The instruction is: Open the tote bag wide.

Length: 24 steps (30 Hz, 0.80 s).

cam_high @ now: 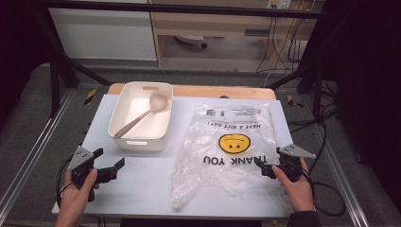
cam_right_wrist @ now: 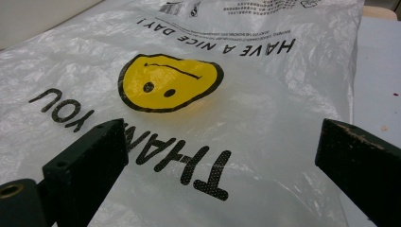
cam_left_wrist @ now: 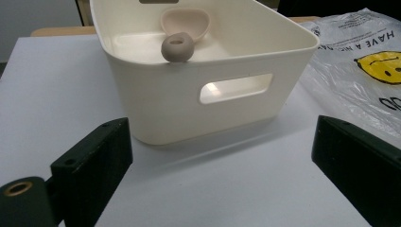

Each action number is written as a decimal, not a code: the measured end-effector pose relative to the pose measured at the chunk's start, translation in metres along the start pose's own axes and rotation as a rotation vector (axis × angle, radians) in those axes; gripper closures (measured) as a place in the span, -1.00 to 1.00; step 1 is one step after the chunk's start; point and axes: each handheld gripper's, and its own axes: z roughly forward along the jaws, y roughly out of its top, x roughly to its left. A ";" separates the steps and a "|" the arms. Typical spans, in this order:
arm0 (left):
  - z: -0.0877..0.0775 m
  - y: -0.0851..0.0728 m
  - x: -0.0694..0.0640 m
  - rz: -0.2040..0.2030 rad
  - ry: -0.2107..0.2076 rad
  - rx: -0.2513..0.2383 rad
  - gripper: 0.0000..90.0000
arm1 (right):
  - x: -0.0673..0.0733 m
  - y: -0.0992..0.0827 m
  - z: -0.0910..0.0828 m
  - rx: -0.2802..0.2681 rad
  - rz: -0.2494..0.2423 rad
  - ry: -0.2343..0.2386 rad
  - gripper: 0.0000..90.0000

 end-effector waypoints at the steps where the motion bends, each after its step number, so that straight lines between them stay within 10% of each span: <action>1: 0.000 0.000 0.000 -0.001 0.001 0.001 -0.88 | 0.000 0.000 0.000 0.003 0.003 0.001 -0.90; 24: -0.001 0.000 -0.001 0.004 -0.003 0.005 -0.88 | 0.007 0.013 0.004 0.005 -0.025 0.020 -0.90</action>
